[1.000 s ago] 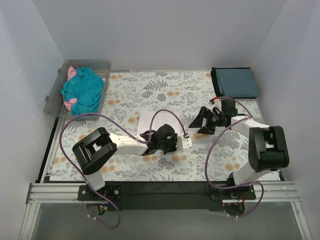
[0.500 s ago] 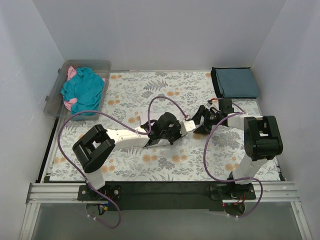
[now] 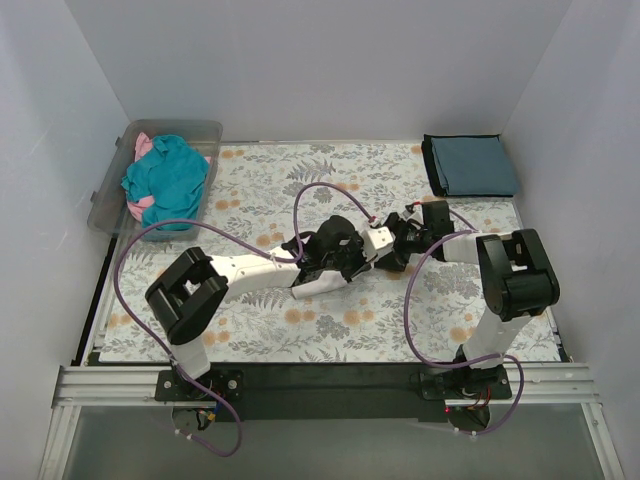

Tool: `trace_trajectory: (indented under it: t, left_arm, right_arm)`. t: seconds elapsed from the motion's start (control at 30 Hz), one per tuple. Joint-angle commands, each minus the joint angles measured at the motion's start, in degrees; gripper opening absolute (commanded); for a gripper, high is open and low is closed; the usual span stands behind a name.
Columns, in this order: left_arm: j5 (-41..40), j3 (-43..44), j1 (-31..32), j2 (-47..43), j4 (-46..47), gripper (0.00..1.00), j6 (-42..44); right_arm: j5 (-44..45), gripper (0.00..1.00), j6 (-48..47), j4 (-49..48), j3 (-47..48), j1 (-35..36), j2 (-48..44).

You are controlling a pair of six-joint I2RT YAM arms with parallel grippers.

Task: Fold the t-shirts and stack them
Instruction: Neatly place the folded tshirt to the corner

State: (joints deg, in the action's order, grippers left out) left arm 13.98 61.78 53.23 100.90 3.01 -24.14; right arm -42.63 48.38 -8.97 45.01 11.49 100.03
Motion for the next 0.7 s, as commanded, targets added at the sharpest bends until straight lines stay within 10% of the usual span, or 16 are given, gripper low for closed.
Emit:
trace_trajectory:
  t: [0.0, 0.67]
  left_arm:
    - [0.61, 2.47, -0.23, -0.18, 0.33, 0.0, -2.13]
    - [2.19, 3.52, -0.23, 1.93, 0.25, 0.0, -5.65]
  right_arm:
    - [2.28, 0.79, 5.58, -5.43, -1.77, 0.82, 0.95]
    - [9.23, 0.64, 7.96, -10.62, 1.04, 2.49, 9.39]
